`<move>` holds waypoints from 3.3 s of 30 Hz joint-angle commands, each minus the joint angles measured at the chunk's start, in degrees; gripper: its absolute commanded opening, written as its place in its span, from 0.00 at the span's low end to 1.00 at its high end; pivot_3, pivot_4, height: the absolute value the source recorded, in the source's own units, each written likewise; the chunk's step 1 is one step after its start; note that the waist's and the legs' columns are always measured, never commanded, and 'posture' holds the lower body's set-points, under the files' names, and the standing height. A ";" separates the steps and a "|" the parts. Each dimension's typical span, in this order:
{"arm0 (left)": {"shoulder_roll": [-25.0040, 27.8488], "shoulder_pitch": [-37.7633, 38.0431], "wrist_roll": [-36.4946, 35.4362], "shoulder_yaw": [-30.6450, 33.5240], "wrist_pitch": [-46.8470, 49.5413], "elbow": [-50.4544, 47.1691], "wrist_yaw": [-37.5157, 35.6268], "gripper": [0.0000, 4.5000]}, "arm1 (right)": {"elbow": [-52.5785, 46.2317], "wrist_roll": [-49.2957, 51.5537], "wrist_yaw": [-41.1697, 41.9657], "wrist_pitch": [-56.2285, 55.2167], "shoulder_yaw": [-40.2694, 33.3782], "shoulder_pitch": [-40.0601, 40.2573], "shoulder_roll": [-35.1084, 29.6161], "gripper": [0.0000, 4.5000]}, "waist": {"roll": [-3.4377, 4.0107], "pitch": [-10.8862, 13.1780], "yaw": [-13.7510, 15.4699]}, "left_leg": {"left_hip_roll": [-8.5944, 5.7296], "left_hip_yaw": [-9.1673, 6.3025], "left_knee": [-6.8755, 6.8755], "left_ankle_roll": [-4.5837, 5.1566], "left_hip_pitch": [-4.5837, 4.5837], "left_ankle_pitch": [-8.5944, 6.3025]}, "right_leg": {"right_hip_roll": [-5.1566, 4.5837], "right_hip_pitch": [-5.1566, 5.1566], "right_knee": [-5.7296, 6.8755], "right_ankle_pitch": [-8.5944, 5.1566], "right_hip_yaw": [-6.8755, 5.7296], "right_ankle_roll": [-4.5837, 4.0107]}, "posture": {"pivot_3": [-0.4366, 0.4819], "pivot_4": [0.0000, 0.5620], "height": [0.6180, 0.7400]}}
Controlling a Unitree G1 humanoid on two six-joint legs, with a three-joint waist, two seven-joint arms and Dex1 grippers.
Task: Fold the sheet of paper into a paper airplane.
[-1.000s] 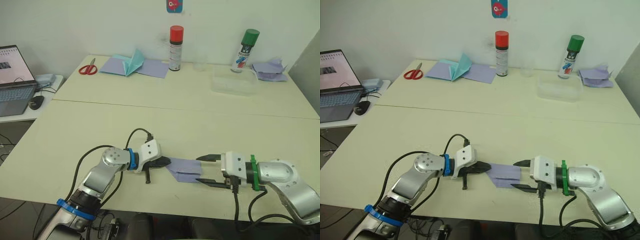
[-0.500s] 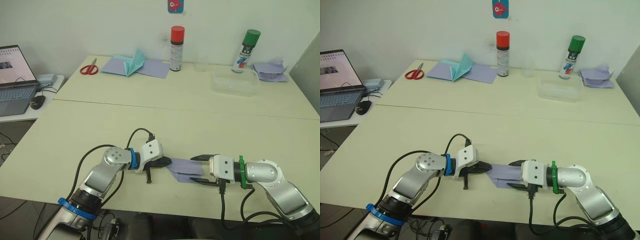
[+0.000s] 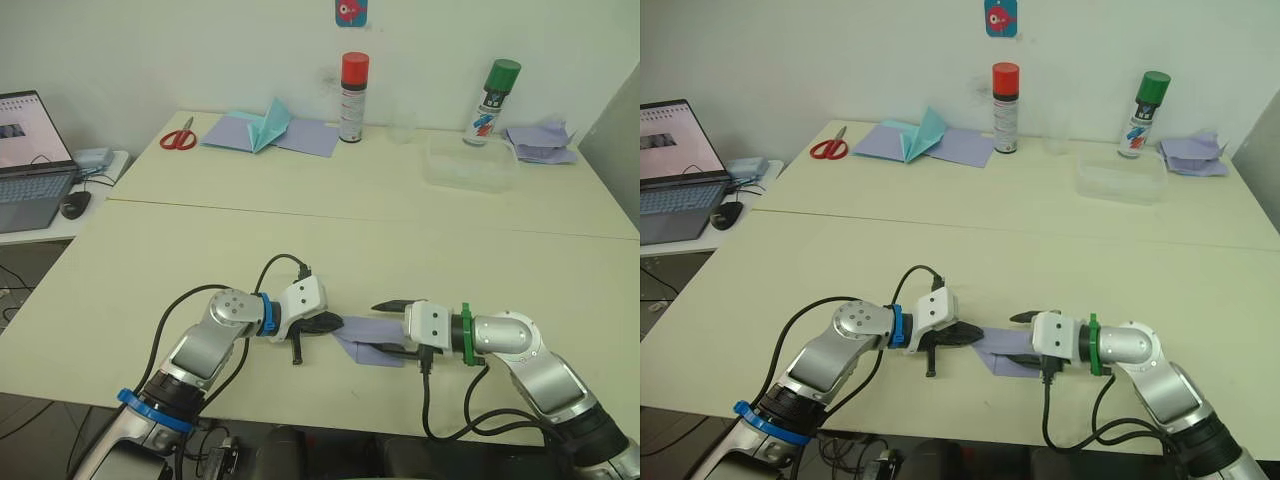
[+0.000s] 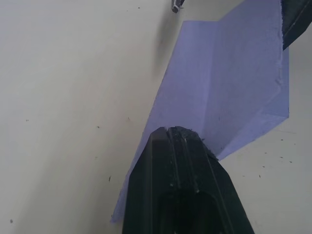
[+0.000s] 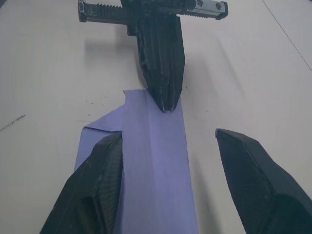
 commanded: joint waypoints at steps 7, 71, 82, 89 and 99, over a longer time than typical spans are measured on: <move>1.75 1.82 1.96 -1.85 1.82 3.15 -0.93 0.00 | -0.05 9.67 0.52 9.75 -2.60 -2.66 4.29 0.01 | -0.01 -0.02 -0.04 | 0.01 -0.01 0.00 0.00 0.00 0.00 | 0.00 0.01 0.00 0.01 -0.01 -0.02 | 0.48 0.27 1.00; 0.04 0.94 1.14 -2.91 -0.40 5.77 -0.46 0.00 | 4.18 6.24 -2.23 12.82 3.43 -3.59 7.07 0.35 | 0.07 -0.16 -0.07 | 0.04 -0.12 -0.02 0.00 0.12 0.00 | -0.09 0.24 -0.23 -0.09 -0.06 -0.07 | 0.48 0.27 1.00; 0.00 0.95 1.26 -2.76 0.29 5.94 -0.27 0.00 | 4.97 8.07 -3.72 20.01 0.06 -1.81 5.97 0.01 | 0.07 -0.17 -0.06 | 0.06 -0.15 -0.05 -0.01 0.12 -0.01 | -0.12 0.29 -0.31 -0.09 -0.08 -0.08 | 0.48 0.27 1.00; -1.03 0.44 0.21 -2.10 1.99 6.15 -0.31 0.00 | 5.01 6.01 -2.74 18.54 -1.08 -0.51 -0.07 0.01 | 0.10 -0.19 0.14 | 0.01 -0.18 -0.04 0.00 0.12 -0.01 | -0.16 0.35 -0.47 -0.12 -0.09 -0.01 | 0.48 0.27 1.00; -0.94 -0.23 0.55 -2.92 1.55 7.70 -1.18 0.00 | 1.37 10.51 1.55 17.81 -8.57 5.26 -11.89 0.01 | 0.09 -0.26 0.30 | 0.06 -0.23 -0.08 0.02 0.15 -0.01 | -0.17 0.55 -0.82 -0.06 -0.15 -0.01 | 0.48 0.27 1.00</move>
